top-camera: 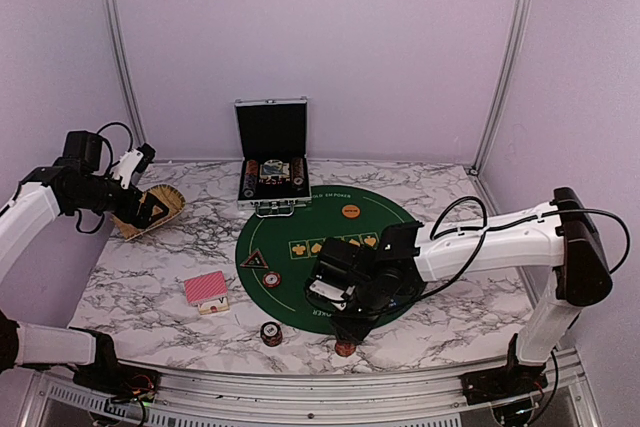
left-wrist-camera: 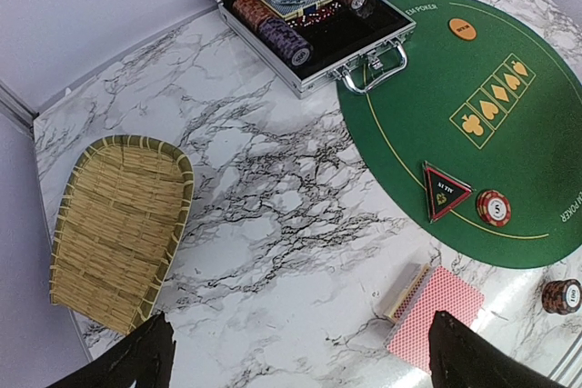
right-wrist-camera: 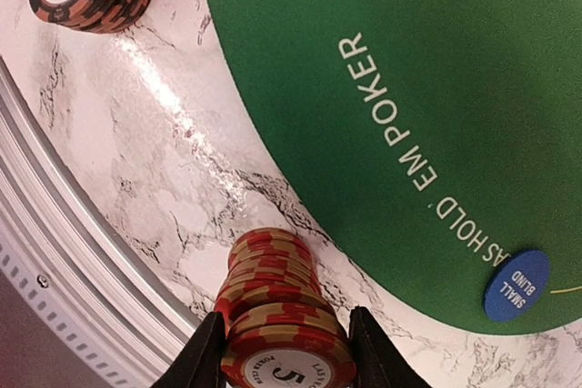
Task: Distribute texas hold em gaming equipment
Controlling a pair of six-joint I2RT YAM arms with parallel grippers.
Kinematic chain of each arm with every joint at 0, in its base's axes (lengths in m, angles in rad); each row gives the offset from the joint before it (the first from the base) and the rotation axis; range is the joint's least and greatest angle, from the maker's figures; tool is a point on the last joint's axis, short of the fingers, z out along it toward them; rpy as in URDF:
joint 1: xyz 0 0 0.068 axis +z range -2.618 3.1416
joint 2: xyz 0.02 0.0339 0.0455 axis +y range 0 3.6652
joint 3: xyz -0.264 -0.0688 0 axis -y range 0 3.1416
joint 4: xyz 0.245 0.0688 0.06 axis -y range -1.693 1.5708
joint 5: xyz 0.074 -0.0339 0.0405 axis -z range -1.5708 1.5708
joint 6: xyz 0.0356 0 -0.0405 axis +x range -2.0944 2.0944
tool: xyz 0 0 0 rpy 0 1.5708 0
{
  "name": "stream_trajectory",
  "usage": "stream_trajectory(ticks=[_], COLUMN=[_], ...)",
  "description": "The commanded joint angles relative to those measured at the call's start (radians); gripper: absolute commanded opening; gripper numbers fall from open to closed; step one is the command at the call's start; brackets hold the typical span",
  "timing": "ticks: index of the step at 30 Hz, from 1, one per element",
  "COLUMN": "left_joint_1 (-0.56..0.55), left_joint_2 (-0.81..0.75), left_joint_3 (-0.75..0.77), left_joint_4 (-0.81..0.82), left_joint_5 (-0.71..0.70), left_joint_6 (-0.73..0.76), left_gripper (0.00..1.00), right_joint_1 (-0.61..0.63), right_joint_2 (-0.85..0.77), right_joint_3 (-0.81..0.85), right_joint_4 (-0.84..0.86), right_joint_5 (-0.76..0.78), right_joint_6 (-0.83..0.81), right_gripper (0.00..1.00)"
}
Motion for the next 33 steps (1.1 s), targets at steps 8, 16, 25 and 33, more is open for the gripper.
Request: stream_trajectory(ticks=[8, 16, 25, 33], left_joint_1=[0.005, 0.005, 0.005, 0.004], left_joint_2=[-0.014, -0.012, -0.013, -0.01], left_joint_3=[0.024, 0.02, 0.016, 0.016], left_joint_4=[-0.023, -0.023, -0.024, -0.023], left_joint_5=[0.01, 0.021, 0.022, 0.019], left_joint_6=[0.01, 0.007, 0.01, 0.015], left_gripper=[0.99, 0.99, 0.99, 0.99], right_joint_1=[-0.04, -0.23, -0.492, -0.634], right_joint_2=[-0.001, 0.065, 0.23, 0.403], right_joint_3=[0.168, 0.279, 0.414, 0.581], right_joint_4=[-0.081, -0.035, 0.091, 0.138], right_joint_5=[0.092, 0.165, 0.188, 0.186], right_joint_6=[-0.028, -0.071, -0.101, -0.12], right_gripper=[0.24, 0.2, 0.19, 0.19])
